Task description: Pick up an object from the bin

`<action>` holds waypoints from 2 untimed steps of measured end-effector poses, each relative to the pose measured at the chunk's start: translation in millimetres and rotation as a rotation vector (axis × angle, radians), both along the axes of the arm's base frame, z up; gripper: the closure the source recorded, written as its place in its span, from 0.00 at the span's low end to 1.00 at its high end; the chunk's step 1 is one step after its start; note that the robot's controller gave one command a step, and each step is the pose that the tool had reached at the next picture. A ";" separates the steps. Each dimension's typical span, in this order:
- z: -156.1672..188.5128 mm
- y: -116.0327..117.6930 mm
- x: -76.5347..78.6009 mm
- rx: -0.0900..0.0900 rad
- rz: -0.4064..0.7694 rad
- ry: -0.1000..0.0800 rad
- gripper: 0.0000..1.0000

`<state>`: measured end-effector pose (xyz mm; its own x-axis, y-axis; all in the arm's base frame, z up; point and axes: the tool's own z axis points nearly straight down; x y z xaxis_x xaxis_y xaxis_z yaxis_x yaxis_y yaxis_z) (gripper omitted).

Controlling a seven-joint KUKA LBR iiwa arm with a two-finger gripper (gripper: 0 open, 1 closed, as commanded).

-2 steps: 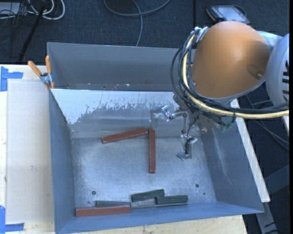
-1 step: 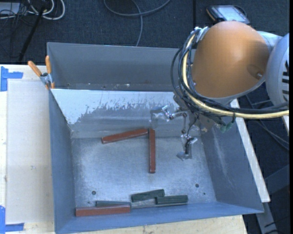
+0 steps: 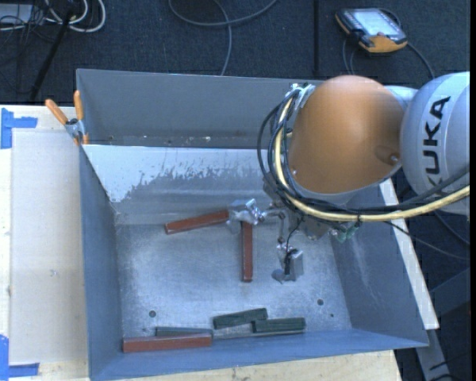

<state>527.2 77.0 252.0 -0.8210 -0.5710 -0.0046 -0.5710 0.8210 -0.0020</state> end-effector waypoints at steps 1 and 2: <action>-46.9 12.4 2.4 0.000 -0.129 0.004 0.00; -119.0 14.9 -11.8 0.001 -0.245 0.002 0.00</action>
Offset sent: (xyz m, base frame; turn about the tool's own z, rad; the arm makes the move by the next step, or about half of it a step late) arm -0.0204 0.0160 -0.1480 0.2530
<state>515.3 91.9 133.0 -0.9349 -0.3548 -0.0032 -0.3548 0.9349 -0.0005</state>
